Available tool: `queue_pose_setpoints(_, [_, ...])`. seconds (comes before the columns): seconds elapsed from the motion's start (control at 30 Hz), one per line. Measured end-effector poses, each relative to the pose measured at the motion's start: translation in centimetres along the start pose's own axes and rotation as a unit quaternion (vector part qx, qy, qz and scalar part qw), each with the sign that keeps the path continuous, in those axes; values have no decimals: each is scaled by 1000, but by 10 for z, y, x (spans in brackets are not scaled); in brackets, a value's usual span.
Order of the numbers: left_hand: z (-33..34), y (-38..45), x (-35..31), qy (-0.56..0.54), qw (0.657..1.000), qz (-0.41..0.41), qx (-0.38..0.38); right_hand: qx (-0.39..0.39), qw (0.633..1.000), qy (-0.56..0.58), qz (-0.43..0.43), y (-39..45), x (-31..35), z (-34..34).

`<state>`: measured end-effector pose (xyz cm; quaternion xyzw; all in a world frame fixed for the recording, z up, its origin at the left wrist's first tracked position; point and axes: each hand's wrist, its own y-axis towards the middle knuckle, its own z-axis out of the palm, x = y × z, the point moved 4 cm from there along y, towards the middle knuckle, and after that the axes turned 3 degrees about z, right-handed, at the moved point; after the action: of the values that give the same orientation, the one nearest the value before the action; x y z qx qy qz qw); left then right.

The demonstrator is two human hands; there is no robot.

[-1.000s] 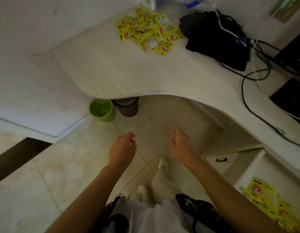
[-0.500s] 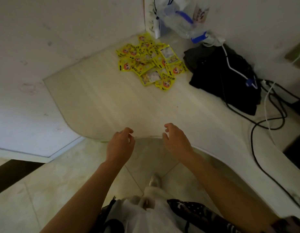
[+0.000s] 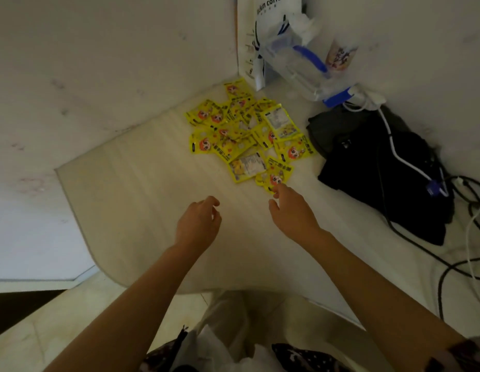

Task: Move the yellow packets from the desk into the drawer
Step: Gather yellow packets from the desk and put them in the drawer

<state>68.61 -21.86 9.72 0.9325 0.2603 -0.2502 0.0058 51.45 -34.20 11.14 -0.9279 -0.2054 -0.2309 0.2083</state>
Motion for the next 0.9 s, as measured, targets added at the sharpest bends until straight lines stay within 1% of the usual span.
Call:
queue_pose_setpoints(0.27, [-11, 106, 13, 3, 999, 12, 45, -2, 999, 5, 47, 84, 8, -11])
queue_pose_setpoints(0.37, [-10, 139, 17, 14, 997, 16, 69, 3, 999, 1, 52, 111, 7, -13])
queue_pose_setpoints(0.53, [-10, 190, 16, 25, 996, 15, 81, 2, 998, -11, 60, 157, 3, -22])
queue_pose_setpoints(0.8, [-7, 257, -3, 69, 992, 61, 83, -15, 996, -50, 72, 239, -7, -46])
queue_pose_setpoints(0.9, [2, 279, -9, 61, 990, 88, 89, -8, 993, -91, 71, 262, -11, -45])
